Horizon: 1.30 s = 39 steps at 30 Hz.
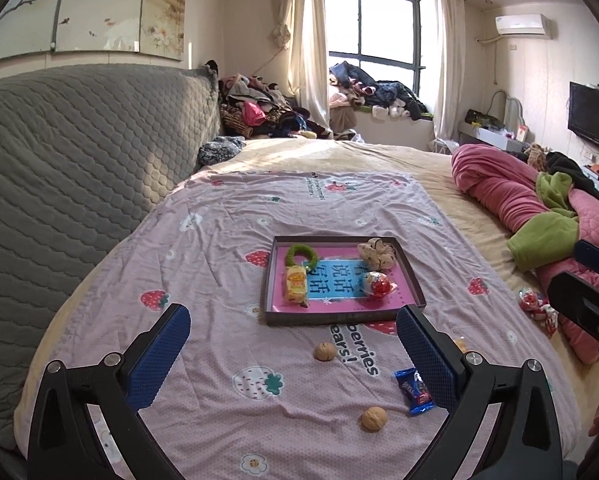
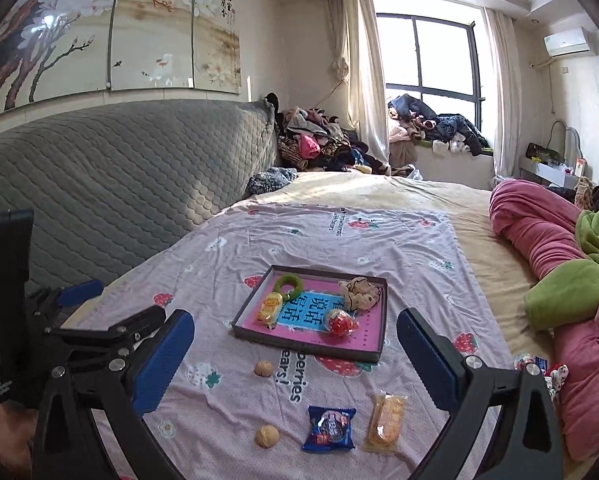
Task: Organize objects
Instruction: 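Withdraw both tools from the tray toward the walnut and bread-stick packet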
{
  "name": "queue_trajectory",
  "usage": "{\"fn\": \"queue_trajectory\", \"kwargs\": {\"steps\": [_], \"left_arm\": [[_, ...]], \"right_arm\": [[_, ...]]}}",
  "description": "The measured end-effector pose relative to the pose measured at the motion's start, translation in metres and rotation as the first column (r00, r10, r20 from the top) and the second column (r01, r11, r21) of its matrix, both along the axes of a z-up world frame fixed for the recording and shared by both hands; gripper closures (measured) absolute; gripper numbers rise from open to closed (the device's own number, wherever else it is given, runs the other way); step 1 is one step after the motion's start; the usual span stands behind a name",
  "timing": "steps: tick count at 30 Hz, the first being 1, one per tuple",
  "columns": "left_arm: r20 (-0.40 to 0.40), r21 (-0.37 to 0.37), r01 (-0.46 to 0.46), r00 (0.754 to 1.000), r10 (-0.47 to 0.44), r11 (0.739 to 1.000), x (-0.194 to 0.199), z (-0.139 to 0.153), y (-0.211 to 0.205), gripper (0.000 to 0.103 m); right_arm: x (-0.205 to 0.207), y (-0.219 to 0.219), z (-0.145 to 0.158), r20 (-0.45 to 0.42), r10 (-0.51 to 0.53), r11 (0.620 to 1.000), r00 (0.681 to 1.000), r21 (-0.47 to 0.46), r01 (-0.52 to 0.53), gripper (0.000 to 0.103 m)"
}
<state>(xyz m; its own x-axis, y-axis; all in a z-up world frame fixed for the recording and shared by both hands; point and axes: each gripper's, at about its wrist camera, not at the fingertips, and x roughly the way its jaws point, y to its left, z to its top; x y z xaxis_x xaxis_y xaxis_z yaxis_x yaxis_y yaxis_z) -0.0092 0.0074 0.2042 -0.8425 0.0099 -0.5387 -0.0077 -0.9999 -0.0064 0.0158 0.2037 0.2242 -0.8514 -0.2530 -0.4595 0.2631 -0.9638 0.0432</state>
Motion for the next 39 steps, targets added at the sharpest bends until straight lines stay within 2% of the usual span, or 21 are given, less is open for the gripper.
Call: {"fn": "queue_trajectory", "kwargs": {"steps": [7,18,30,39], "left_arm": [[0.006,0.002,0.025,1.000,-0.025,1.000,0.012,-0.005,0.012,0.000],[0.061,-0.038,0.066,0.996,-0.063,0.997,0.026,-0.037,0.045,0.000],[0.123,-0.072,0.090,0.989,-0.081,0.993,0.022,-0.082,0.066,0.000],[0.164,-0.086,0.116,0.981,-0.101,0.989,0.023,-0.106,0.075,0.000]], "right_arm": [[0.012,0.012,-0.008,0.015,-0.034,0.999,0.999,0.036,0.033,0.001],[0.032,0.042,-0.022,0.035,-0.077,0.996,0.996,0.051,0.075,0.001],[0.026,0.058,-0.056,0.081,-0.113,0.988,0.990,0.115,0.104,0.001],[0.021,0.063,-0.080,0.116,-0.123,0.987,0.986,0.118,0.109,0.001]]}}
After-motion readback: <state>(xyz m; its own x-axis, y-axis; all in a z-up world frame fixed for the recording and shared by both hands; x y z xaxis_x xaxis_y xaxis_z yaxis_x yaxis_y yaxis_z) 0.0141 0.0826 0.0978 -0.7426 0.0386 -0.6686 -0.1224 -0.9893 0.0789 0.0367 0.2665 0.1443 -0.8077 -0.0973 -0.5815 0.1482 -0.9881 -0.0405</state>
